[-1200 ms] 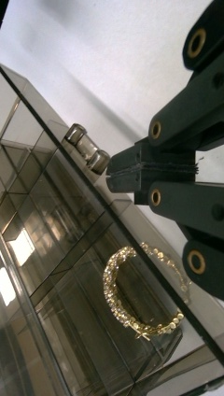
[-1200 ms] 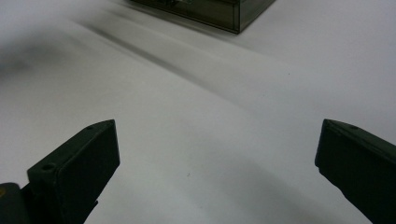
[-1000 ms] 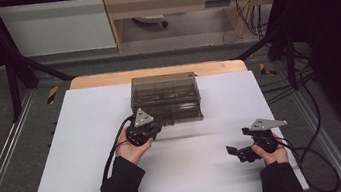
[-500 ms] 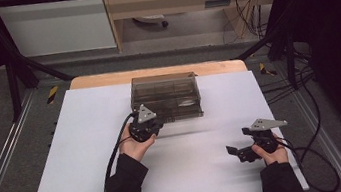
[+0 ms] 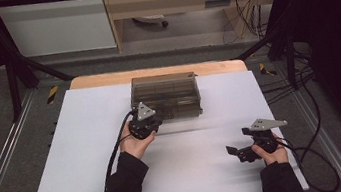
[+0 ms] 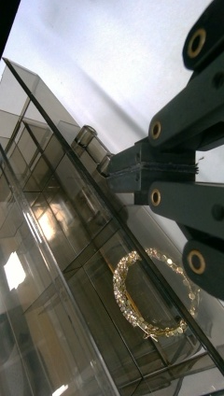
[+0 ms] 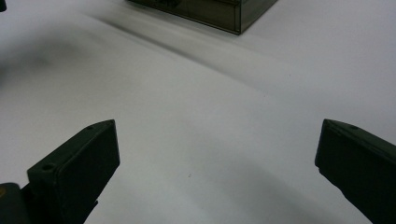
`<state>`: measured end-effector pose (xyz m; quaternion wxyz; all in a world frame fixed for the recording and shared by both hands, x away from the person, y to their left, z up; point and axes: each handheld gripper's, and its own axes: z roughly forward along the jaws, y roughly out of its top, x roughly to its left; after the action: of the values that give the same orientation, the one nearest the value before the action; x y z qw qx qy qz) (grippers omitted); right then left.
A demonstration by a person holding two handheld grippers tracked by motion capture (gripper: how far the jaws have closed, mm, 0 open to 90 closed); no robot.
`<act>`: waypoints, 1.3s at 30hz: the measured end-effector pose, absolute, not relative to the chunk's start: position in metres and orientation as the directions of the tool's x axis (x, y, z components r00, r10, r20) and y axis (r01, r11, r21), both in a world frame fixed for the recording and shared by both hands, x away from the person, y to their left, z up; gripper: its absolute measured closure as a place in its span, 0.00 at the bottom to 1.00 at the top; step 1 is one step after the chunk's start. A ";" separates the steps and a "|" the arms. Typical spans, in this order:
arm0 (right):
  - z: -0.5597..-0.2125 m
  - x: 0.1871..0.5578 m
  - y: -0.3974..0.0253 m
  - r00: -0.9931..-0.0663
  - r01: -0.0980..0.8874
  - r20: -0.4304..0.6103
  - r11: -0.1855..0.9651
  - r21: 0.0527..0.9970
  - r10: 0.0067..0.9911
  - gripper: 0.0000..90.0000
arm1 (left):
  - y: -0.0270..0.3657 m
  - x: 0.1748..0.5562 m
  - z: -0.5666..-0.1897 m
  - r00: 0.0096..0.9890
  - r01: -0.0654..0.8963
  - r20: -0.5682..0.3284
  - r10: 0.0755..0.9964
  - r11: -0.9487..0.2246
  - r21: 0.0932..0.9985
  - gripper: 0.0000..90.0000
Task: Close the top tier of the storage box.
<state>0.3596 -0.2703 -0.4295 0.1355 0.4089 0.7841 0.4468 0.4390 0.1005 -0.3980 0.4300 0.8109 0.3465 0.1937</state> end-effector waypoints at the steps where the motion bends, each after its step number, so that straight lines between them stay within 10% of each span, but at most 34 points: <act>1: -0.429 0.360 -0.270 -0.630 0.520 0.154 0.265 0.812 0.761 0.01 | 0.101 0.440 -0.398 0.684 0.397 0.017 0.729 -0.392 0.830 1.00; 39: -0.429 0.360 -0.271 -0.630 0.516 0.153 0.264 0.815 0.762 0.01 | 0.101 0.459 -0.396 0.654 0.379 0.043 0.755 -0.376 0.845 1.00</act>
<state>0.3596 -0.2713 -0.4289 0.1366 0.4081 0.7831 0.4490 0.4588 0.1012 -0.3965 0.4316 0.8004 0.3543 0.2180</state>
